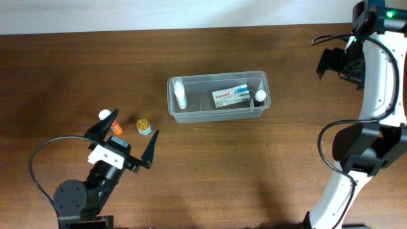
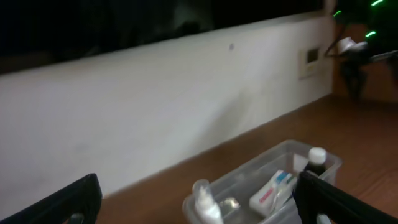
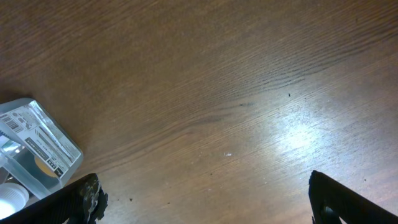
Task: Pack container
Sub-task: 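Move the left gripper forward over the gold-lidded Tiger Balm jar, then lower the left gripper onto the Tiger Balm jar and close on it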
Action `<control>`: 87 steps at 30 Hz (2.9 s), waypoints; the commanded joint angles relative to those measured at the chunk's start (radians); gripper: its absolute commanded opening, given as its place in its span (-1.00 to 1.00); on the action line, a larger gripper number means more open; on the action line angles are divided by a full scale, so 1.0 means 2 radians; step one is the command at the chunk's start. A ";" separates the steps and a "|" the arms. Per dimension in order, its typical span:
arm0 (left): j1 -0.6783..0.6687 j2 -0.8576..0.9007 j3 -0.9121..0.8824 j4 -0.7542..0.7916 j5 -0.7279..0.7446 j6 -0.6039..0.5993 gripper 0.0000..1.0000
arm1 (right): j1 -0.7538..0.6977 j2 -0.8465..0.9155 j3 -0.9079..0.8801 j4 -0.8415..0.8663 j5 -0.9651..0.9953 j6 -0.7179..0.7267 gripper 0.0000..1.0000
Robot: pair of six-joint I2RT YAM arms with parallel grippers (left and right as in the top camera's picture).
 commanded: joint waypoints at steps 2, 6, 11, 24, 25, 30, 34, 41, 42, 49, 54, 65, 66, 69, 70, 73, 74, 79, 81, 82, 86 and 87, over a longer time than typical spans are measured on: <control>0.001 0.002 0.022 0.002 0.060 0.008 0.99 | -0.003 -0.002 0.000 0.000 0.008 0.004 0.97; 0.001 0.030 0.071 -0.050 0.062 0.009 0.99 | -0.003 -0.002 0.000 0.000 0.008 0.004 0.97; 0.001 0.128 0.211 -0.231 0.047 0.045 0.99 | -0.003 -0.002 0.000 0.000 0.008 0.004 0.97; -0.014 0.383 0.469 -0.545 -0.098 0.082 0.99 | -0.003 -0.002 0.000 0.000 0.008 0.004 0.97; -0.014 0.393 0.473 -0.545 -0.097 0.080 0.99 | -0.003 -0.002 0.000 0.000 0.008 0.004 0.97; -0.014 0.424 0.473 -0.542 -0.068 0.050 0.99 | -0.003 -0.002 0.000 0.000 0.008 0.004 0.97; -0.016 0.437 0.473 -0.550 -0.067 0.046 0.99 | -0.003 -0.002 0.000 0.000 0.008 0.004 0.97; -0.055 0.496 0.473 -0.571 -0.101 0.039 0.99 | -0.003 -0.002 0.000 0.000 0.008 0.004 0.97; -0.062 0.506 0.473 -0.571 -0.122 0.024 0.99 | -0.003 -0.002 0.000 0.000 0.008 0.004 0.96; -0.075 0.547 0.473 -0.574 -0.230 -0.074 0.99 | -0.003 -0.002 0.000 0.000 0.008 0.004 0.97; -0.076 0.565 0.473 -0.573 -0.223 -0.089 0.99 | -0.003 -0.002 0.000 0.000 0.008 0.004 0.97; -0.076 0.588 0.473 -0.586 -0.198 -0.089 0.99 | -0.003 -0.002 0.000 0.000 0.008 0.004 0.97; -0.076 0.591 0.473 -0.589 -0.198 -0.090 0.99 | -0.003 -0.002 0.000 0.000 0.008 0.004 0.97; -0.076 0.604 0.473 -0.596 -0.198 -0.098 0.99 | -0.003 -0.002 0.000 0.000 0.008 0.004 0.97; -0.076 0.609 0.473 -0.596 -0.198 -0.098 0.99 | -0.003 -0.002 0.000 0.000 0.008 0.004 0.97; -0.076 0.630 0.473 -0.595 -0.198 -0.103 0.99 | -0.003 -0.002 0.000 0.000 0.008 0.004 0.96; -0.076 0.636 0.473 -0.595 -0.199 -0.106 0.99 | -0.003 -0.002 0.000 0.000 0.008 0.004 0.97; -0.076 0.659 0.473 -0.595 -0.204 -0.107 0.99 | -0.003 -0.002 0.000 0.000 0.008 0.004 0.97; -0.076 0.667 0.473 -0.594 -0.215 -0.111 0.99 | -0.003 -0.002 0.000 0.000 0.008 0.004 0.97; -0.076 0.672 0.473 -0.591 -0.228 -0.116 0.99 | -0.003 -0.002 0.000 0.000 0.008 0.004 0.97; -0.076 0.685 0.473 -0.582 -0.247 -0.128 0.99 | -0.003 -0.002 0.000 0.000 0.008 0.004 0.97; -0.076 0.687 0.473 -0.582 -0.247 -0.128 0.99 | -0.003 -0.002 0.000 0.000 0.008 0.004 0.97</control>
